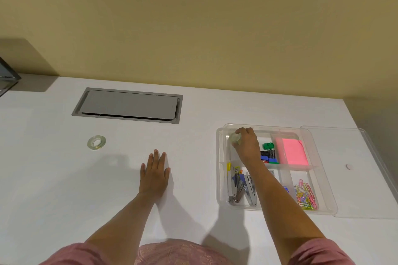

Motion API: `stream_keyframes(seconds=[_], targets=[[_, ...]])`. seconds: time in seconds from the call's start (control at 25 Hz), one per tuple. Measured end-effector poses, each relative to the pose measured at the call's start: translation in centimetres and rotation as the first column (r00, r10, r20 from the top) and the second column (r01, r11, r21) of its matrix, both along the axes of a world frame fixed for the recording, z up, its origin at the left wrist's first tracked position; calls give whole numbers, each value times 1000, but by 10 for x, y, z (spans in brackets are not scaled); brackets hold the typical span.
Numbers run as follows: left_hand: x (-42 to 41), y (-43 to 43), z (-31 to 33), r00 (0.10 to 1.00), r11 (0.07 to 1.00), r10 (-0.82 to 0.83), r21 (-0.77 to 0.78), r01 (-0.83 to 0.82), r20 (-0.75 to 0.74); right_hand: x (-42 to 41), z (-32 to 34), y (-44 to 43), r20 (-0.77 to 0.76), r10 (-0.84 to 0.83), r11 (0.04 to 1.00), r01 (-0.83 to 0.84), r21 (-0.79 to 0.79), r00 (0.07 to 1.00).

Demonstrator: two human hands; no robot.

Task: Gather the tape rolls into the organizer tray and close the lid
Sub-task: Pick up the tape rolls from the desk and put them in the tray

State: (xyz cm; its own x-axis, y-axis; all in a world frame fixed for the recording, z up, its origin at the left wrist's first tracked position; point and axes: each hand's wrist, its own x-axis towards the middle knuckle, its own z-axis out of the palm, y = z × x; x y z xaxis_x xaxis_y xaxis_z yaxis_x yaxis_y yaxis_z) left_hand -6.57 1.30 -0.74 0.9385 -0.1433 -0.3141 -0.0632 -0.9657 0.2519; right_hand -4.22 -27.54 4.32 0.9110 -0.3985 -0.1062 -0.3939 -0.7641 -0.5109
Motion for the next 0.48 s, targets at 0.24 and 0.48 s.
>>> stream_keyframes(seconds=[0.24,0.48], targets=[[1,14,2,998,997,-61,-42,62,10,-3,16,16,101,-41,999,42,-9,994],[9,53,10,993,993,-116,-37,115,-27,11,31,80,164,29,995,-13,-97,986]])
